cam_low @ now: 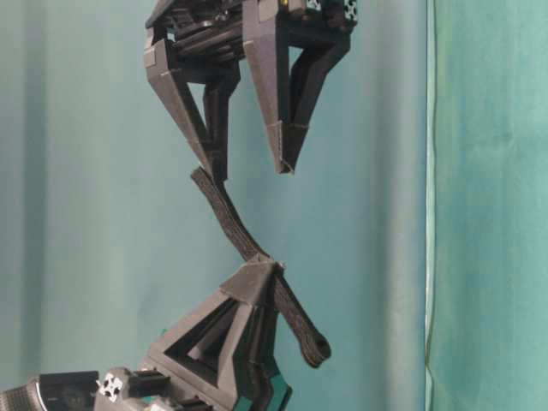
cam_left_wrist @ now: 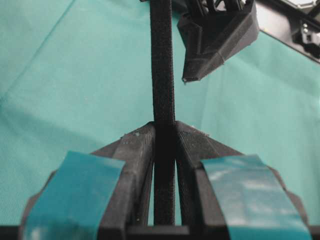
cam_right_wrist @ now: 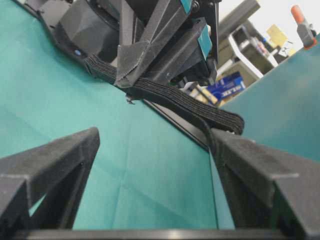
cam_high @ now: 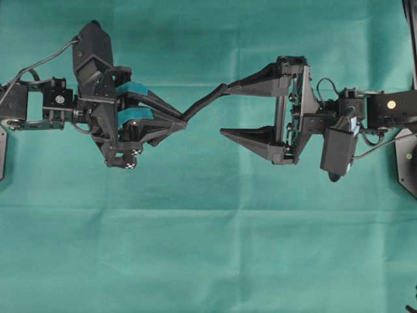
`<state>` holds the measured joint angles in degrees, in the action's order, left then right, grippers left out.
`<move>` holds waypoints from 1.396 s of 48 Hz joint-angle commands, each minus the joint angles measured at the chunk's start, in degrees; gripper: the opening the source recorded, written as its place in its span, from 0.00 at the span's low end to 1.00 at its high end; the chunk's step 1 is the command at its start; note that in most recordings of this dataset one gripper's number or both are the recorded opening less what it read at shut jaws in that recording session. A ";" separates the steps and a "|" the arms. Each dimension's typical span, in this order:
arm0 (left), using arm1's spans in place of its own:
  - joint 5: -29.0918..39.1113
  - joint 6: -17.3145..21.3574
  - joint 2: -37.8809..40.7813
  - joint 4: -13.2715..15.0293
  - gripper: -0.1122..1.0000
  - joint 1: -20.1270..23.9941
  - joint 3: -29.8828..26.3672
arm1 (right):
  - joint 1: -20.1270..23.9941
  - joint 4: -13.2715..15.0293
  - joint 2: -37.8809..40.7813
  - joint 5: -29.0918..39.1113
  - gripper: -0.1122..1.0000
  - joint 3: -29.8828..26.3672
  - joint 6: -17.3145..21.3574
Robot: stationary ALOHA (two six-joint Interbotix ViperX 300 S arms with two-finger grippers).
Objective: Peel off the Velcro with your right arm.
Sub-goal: 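Position the open right gripper around the strap's upper layer, then close the right gripper on the strap's top layer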
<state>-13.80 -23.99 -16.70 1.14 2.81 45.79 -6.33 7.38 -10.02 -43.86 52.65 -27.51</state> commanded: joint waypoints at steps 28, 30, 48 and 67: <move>-0.53 -1.05 -0.53 0.18 0.19 0.35 -0.18 | -0.09 0.18 -0.53 -0.53 0.29 -1.58 0.18; -0.62 -1.05 -0.53 0.18 0.19 0.35 -0.18 | -0.09 0.26 -0.53 -0.53 0.27 -1.67 0.18; -0.62 -1.14 -0.53 0.18 0.19 0.26 0.00 | -0.09 0.18 -0.44 -0.53 0.13 -2.02 0.18; -0.62 -1.41 -0.53 0.18 0.19 0.09 0.26 | -0.09 0.18 -0.44 -0.53 0.02 -2.11 0.18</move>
<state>-13.89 -25.31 -16.61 1.23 2.90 46.49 -6.59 7.47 -10.02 -43.86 51.86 -27.51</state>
